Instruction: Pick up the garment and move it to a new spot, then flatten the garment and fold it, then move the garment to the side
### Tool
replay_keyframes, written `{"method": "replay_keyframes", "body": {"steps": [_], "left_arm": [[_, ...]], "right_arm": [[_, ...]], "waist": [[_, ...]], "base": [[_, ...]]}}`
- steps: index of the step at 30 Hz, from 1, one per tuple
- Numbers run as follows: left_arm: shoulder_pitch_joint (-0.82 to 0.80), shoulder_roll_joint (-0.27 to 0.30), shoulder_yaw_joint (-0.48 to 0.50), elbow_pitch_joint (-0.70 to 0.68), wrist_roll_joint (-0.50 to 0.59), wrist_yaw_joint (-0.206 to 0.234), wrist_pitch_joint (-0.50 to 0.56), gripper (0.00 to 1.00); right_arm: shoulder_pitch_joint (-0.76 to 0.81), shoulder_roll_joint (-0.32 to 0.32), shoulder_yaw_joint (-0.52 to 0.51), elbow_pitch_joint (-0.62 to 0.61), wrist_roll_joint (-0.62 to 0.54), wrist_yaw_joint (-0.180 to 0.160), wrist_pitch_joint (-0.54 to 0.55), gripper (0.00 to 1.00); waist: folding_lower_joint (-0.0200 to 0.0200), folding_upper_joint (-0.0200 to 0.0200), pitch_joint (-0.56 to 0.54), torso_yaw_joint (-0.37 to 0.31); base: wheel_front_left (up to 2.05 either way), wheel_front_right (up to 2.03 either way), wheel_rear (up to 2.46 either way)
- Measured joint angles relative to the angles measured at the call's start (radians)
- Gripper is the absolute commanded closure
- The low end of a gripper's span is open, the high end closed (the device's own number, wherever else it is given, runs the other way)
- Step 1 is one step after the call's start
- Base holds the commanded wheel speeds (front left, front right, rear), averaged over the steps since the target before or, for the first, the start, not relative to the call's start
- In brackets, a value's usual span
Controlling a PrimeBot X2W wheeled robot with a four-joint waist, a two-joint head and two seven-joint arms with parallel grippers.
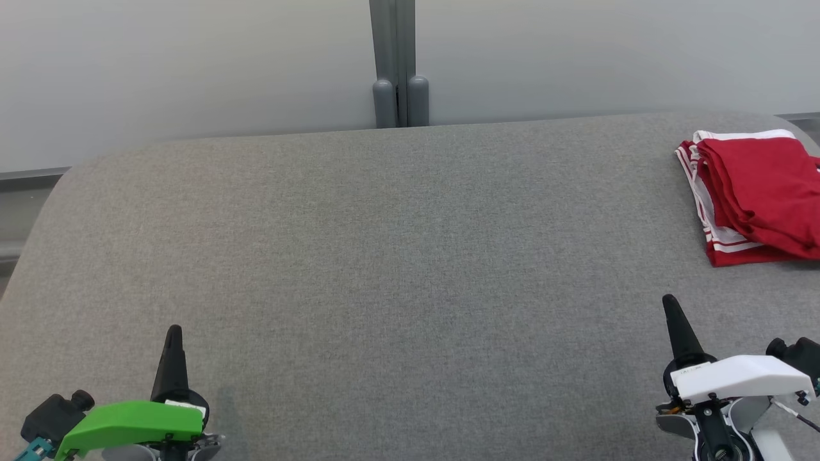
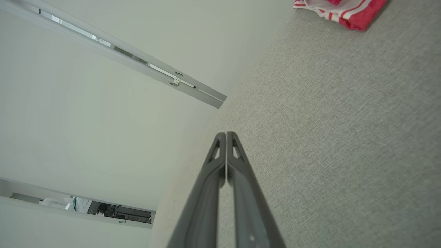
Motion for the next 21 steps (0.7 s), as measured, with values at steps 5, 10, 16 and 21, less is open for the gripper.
{"method": "replay_keyframes", "body": {"steps": [5, 10, 16, 21], "left_arm": [[-0.006, 0.0, 0.004, -0.001, -0.053, -0.001, 0.012, 1.0], [-0.011, 0.0, 0.007, -0.001, -0.1, -0.001, 0.026, 1.0], [-0.018, 0.001, 0.01, -0.002, -0.157, -0.004, 0.04, 1.0], [-0.023, 0.001, 0.012, -0.003, -0.202, -0.004, 0.054, 1.0]], "right_arm": [[-0.004, 0.003, -0.007, 0.002, 0.051, 0.0, 0.016, 1.0], [-0.01, 0.007, -0.013, 0.004, 0.096, 0.0, 0.026, 1.0], [-0.019, 0.009, -0.021, 0.006, 0.149, -0.001, 0.043, 1.0], [-0.021, 0.013, -0.026, 0.008, 0.193, -0.001, 0.055, 1.0]], "waist": [[0.0, 0.0, 0.0, 0.0], [0.0, 0.0, 0.0, -0.001], [0.0, 0.0, 0.0, -0.001], [0.0, 0.0, 0.001, -0.002]], "base": [[0.0, 0.0, 0.0], [0.0, 0.0, 0.0], [0.0, 0.0, 0.0], [0.0, 0.0, 0.0]]}}
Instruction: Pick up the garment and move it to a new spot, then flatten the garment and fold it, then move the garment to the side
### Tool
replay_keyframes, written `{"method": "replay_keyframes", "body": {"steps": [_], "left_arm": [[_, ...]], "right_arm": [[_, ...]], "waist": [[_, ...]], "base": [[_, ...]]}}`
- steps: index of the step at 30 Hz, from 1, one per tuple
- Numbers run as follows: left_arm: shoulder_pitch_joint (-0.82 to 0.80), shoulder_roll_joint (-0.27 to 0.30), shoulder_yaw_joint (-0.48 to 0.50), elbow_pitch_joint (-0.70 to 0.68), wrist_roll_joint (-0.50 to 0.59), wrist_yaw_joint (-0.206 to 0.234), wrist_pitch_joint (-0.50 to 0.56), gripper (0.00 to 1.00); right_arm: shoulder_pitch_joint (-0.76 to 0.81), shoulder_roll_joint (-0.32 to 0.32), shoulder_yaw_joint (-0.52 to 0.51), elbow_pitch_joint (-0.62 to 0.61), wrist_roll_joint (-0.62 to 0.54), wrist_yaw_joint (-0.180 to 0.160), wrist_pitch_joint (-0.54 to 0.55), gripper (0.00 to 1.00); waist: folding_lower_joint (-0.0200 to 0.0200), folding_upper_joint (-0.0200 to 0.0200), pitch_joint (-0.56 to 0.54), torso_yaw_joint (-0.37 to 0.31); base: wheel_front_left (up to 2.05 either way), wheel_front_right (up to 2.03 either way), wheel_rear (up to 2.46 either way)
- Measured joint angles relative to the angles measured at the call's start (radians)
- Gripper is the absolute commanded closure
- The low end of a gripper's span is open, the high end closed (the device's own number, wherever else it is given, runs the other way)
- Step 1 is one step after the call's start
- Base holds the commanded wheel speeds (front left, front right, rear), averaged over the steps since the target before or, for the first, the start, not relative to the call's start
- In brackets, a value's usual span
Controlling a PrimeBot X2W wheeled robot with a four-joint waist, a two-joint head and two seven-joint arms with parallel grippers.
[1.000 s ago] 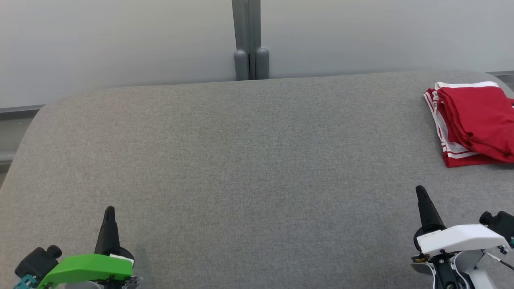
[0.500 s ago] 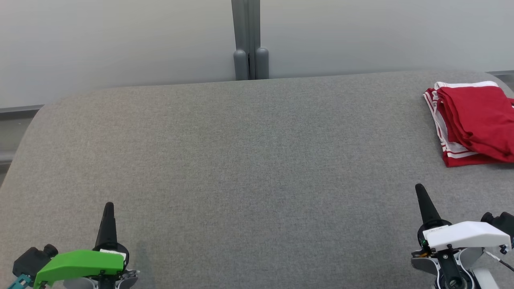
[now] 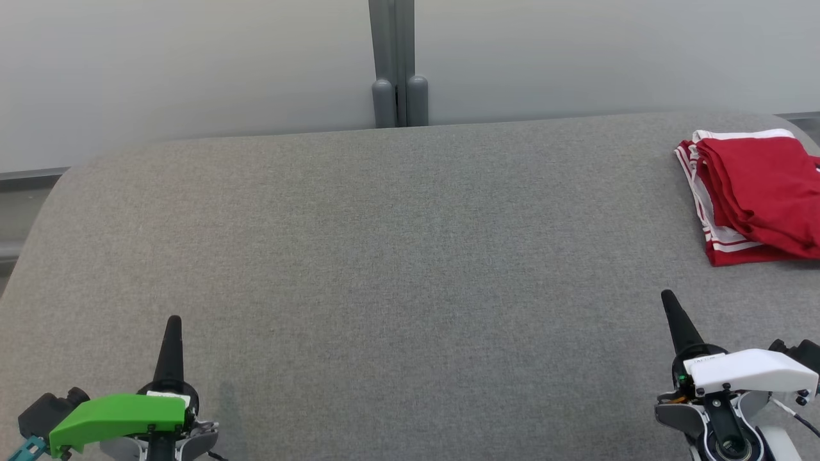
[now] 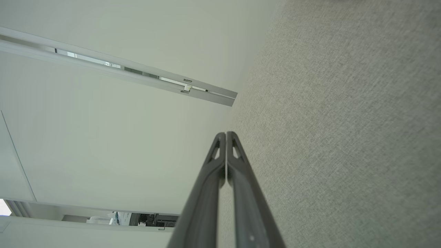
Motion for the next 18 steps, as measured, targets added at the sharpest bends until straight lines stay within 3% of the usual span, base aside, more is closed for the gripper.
{"method": "replay_keyframes", "body": {"steps": [18], "left_arm": [[-0.019, 0.001, 0.008, -0.003, -0.153, -0.004, 0.039, 1.0]], "right_arm": [[-0.018, 0.008, -0.02, 0.006, 0.139, 0.0, 0.041, 1.0]], "waist": [[0.0, 0.0, 0.001, -0.001]], "base": [[0.0, 0.0, 0.0]]}}
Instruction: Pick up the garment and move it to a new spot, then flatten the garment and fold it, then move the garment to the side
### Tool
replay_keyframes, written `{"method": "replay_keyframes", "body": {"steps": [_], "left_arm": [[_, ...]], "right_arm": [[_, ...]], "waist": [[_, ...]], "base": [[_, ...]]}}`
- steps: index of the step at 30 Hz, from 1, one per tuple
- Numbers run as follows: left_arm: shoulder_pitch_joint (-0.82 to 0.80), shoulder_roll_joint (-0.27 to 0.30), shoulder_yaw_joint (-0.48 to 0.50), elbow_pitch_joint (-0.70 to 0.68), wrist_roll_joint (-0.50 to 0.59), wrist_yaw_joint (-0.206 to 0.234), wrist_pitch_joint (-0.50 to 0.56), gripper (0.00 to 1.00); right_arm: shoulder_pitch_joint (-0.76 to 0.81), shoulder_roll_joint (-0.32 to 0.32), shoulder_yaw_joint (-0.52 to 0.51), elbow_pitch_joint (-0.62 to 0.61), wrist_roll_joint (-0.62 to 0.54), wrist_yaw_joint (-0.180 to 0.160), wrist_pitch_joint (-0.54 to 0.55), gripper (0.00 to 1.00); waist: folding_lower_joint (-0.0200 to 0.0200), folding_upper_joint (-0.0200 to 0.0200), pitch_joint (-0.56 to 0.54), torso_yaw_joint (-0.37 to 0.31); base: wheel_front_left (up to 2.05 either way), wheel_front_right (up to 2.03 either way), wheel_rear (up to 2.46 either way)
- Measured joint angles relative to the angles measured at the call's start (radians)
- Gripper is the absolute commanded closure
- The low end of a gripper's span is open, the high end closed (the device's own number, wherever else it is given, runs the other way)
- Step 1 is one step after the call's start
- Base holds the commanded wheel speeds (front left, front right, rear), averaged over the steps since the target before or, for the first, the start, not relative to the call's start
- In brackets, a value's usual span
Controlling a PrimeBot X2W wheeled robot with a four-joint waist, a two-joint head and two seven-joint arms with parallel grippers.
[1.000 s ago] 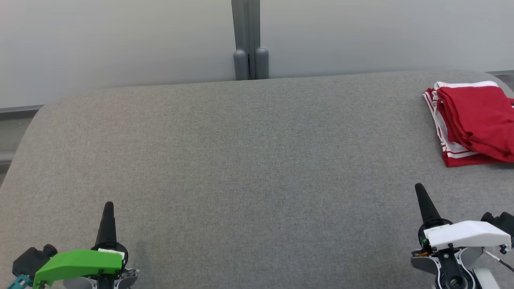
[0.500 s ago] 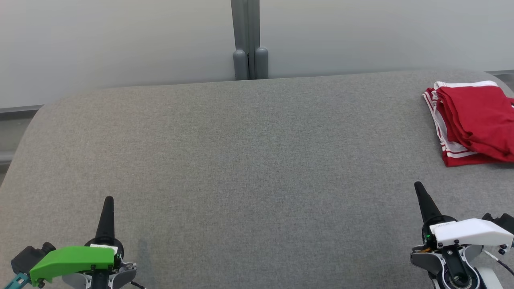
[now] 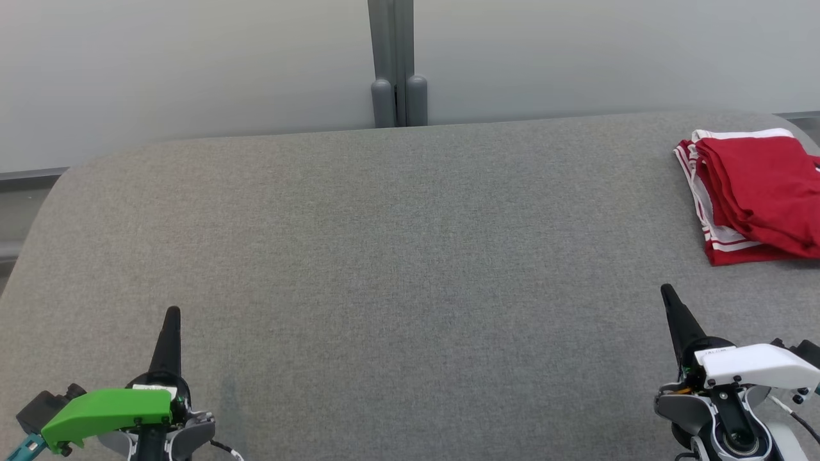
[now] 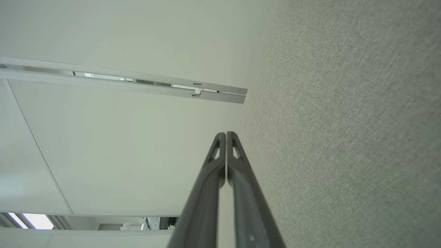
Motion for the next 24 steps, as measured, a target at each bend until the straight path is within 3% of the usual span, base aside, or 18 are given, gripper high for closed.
{"method": "replay_keyframes", "body": {"steps": [24], "left_arm": [[-0.017, 0.002, 0.01, -0.002, -0.17, -0.004, 0.044, 1.0]], "right_arm": [[-0.014, 0.012, -0.024, 0.007, 0.158, 0.0, 0.045, 1.0]], "waist": [[0.0, 0.0, 0.001, -0.002]], "base": [[0.0, 0.0, 0.0]]}}
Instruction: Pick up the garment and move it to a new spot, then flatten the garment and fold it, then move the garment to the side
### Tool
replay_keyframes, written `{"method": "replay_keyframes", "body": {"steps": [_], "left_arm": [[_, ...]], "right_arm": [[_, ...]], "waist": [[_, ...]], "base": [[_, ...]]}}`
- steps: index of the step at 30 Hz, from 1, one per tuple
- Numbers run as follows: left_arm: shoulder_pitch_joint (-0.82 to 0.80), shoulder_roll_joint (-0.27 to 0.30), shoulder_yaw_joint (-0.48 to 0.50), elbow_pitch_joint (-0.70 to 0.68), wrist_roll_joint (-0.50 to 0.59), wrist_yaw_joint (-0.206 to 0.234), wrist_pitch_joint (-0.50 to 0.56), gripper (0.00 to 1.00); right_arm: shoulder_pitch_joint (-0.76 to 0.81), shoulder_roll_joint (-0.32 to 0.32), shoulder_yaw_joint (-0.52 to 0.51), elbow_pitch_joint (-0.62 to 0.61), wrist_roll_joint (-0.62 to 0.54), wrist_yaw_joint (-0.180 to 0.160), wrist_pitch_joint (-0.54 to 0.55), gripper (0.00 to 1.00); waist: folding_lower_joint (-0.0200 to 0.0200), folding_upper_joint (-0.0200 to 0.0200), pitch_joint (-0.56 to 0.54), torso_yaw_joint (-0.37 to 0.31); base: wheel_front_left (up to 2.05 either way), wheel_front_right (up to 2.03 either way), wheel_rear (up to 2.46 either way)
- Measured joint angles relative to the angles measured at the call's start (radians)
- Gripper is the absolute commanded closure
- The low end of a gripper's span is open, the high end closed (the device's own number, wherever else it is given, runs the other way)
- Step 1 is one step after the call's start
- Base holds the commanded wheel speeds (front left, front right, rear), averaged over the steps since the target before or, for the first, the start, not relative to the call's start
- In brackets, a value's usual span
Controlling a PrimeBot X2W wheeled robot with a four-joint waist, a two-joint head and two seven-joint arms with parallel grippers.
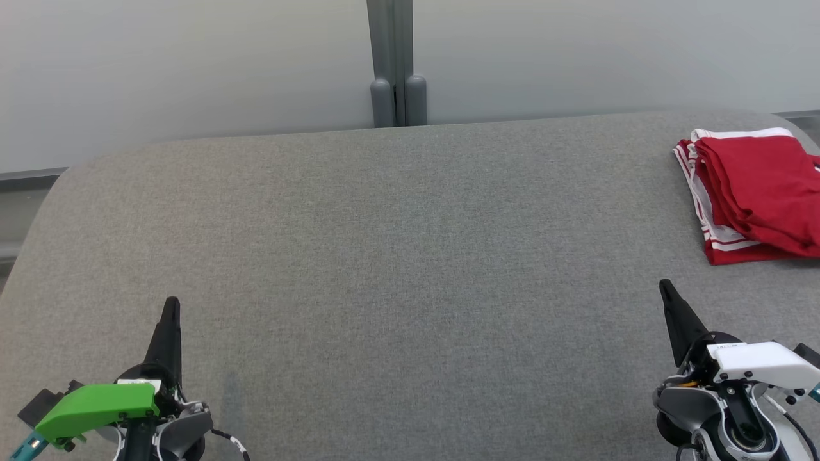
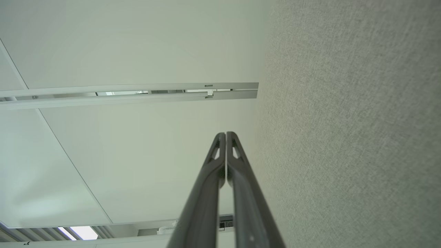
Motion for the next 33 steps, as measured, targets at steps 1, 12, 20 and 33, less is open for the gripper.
{"method": "replay_keyframes", "body": {"steps": [1, 12, 20, 33], "left_arm": [[-0.001, 0.0, 0.0, 0.0, -0.005, 0.0, 0.003, 1.0], [-0.005, 0.0, 0.002, -0.001, -0.03, 0.0, 0.007, 1.0], [-0.005, 0.0, 0.002, -0.001, -0.03, 0.0, 0.007, 1.0], [-0.005, 0.0, 0.002, -0.001, -0.03, -0.001, 0.007, 1.0]], "right_arm": [[0.0, 0.0, -0.001, 0.0, 0.005, 0.0, 0.003, 1.0], [-0.005, 0.002, -0.005, 0.001, 0.025, 0.0, 0.008, 1.0], [-0.005, 0.003, -0.006, 0.001, 0.025, 0.0, 0.011, 1.0], [-0.006, 0.005, -0.007, 0.002, 0.025, 0.0, 0.011, 1.0]], "waist": [[0.0, 0.0, 0.0, 0.0], [0.0, 0.0, 0.0, 0.0], [0.0, 0.0, 0.0, 0.0], [0.0, 0.0, 0.0, 0.0]], "base": [[0.0, 0.0, 0.0], [0.0, 0.0, 0.0], [0.0, 0.0, 0.0], [0.0, 0.0, 0.0]]}}
